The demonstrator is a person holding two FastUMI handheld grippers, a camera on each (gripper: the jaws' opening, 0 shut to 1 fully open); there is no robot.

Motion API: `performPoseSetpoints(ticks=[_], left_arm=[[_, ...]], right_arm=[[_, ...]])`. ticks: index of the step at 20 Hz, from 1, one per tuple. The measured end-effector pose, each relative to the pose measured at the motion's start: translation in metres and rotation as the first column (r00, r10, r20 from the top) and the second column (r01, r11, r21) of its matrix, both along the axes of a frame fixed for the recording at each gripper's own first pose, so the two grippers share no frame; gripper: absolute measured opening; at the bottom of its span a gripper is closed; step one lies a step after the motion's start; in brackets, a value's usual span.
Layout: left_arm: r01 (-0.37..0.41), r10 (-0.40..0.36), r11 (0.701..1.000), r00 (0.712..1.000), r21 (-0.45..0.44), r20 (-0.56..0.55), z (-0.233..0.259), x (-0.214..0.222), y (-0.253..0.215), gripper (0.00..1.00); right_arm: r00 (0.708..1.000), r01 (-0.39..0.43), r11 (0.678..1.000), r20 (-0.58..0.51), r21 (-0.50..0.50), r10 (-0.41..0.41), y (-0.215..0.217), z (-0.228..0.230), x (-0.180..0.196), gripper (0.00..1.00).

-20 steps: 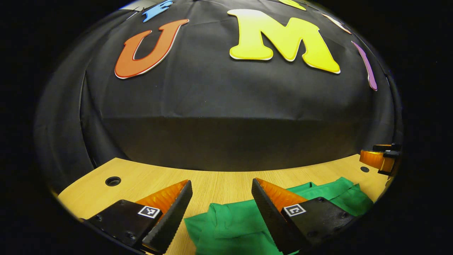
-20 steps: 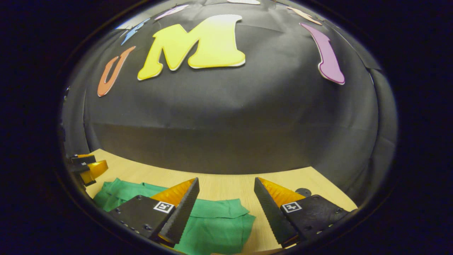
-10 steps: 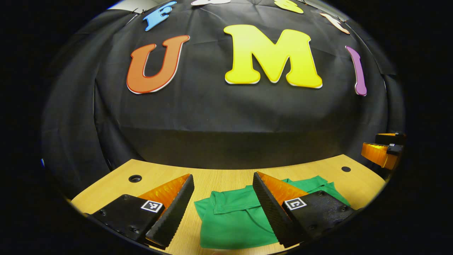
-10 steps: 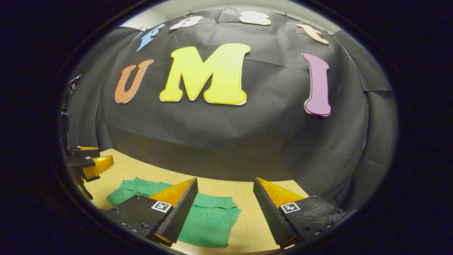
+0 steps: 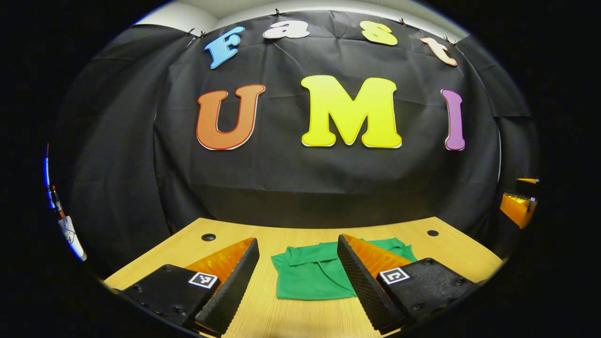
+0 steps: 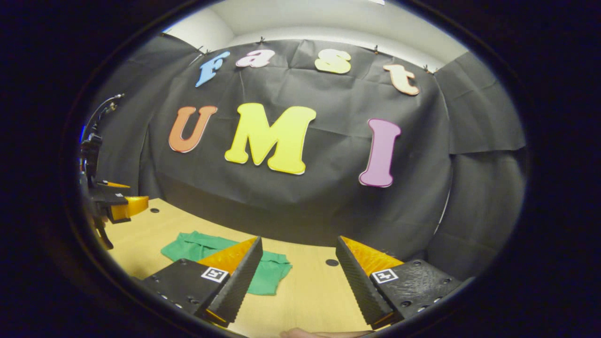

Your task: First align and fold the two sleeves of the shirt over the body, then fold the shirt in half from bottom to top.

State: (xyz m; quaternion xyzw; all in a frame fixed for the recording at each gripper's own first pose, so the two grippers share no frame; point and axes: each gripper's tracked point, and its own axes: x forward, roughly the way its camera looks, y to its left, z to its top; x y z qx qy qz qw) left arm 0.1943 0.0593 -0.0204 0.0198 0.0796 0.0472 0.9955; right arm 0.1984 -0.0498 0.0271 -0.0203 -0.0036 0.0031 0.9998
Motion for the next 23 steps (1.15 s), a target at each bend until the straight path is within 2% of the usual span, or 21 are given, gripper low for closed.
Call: performPoseSetpoints(ticks=[2, 3, 5, 8, 10, 16, 19, 23], left_arm=[[-0.004, 0.005, 1.000, 1.000, 0.029, -0.022, -0.003, -0.034, -0.002, 1.00], [-0.009, 0.010, 0.999, 1.000, 0.042, -0.007, -0.001, -0.051, -0.005, 1.00], [-0.019, 0.017, 0.997, 0.999, 0.071, 0.029, 0.005, -0.080, -0.013, 1.00], [-0.025, 0.019, 0.994, 0.998, 0.111, 0.052, 0.002, -0.119, -0.025, 1.00], [-0.011, 0.003, 0.993, 0.997, 0.115, 0.071, -0.001, -0.141, -0.035, 1.00], [0.019, -0.024, 0.997, 0.998, 0.074, 0.062, -0.019, -0.163, -0.043, 1.00], [-0.020, 0.009, 0.995, 0.994, 0.096, 0.109, -0.006, -0.166, -0.029, 1.00], [0.017, -0.020, 0.999, 0.996, 0.039, 0.089, -0.020, -0.159, -0.035, 1.00]], right_arm=[[1.000, -0.011, 1.000, 0.008, 0.001, 0.011, -0.003, -0.005, -0.041, 0.95], [0.999, -0.032, 0.999, 0.008, 0.005, 0.031, 0.000, -0.011, -0.059, 0.97], [0.998, -0.060, 0.998, 0.009, 0.014, 0.060, 0.003, -0.023, -0.091, 0.95], [0.996, -0.093, 0.995, 0.002, 0.043, 0.093, 0.010, -0.046, -0.125, 0.95], [0.997, -0.073, 0.995, 0.000, 0.061, 0.073, 0.003, -0.059, -0.140, 0.96], [0.998, -0.061, 0.985, 0.020, 0.159, 0.058, -0.001, -0.063, -0.149, 0.96], [0.999, -0.052, 0.984, 0.013, 0.168, 0.050, -0.002, -0.069, -0.146, 0.95], [0.998, -0.053, 0.987, -0.026, 0.153, 0.057, 0.007, -0.083, -0.138, 0.95]])
